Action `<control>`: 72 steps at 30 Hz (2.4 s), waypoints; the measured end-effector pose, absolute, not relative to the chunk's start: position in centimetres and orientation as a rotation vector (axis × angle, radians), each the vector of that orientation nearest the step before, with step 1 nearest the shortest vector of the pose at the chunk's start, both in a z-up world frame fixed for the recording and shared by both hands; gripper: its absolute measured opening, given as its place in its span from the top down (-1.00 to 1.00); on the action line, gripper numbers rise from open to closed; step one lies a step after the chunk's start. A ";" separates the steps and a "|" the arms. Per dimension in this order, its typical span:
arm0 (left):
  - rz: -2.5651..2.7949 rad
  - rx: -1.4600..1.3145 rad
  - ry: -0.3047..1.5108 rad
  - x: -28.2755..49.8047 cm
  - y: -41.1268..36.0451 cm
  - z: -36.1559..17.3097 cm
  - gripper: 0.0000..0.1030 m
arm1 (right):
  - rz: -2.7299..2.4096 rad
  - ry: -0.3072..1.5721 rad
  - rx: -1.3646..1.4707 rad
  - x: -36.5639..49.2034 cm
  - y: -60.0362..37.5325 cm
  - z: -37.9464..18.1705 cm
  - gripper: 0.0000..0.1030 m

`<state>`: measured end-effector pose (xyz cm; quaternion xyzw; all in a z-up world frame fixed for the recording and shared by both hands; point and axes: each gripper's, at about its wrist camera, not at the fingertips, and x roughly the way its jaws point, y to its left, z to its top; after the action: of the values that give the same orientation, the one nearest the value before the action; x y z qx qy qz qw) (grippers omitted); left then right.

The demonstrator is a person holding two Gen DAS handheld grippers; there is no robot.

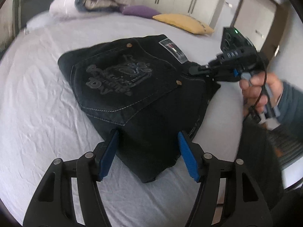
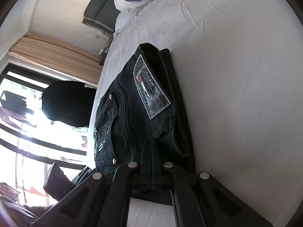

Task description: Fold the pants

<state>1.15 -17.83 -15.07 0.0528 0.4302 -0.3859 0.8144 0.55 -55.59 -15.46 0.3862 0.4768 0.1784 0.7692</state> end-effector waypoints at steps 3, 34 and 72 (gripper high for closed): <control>-0.826 0.014 0.968 1.8 -16.1 -13.1 -0.23 | 0.406 1.024 0.810 0.3 -55.9 -12.8 0.32; -0.627 -0.358 1.284 14.5 -16.4 -16.6 0.21 | 0.397 1.214 0.736 9.7 -56.7 -15.2 0.30; -0.420 -0.295 1.148 30.6 -3.5 -15.5 0.23 | 0.377 1.167 0.591 27.8 -42.8 -12.8 0.29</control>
<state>30.59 -3.49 -15.54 -0.1378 0.5370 -0.1966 0.8087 27.78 -42.81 -12.84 0.2733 0.5393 0.1742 0.7772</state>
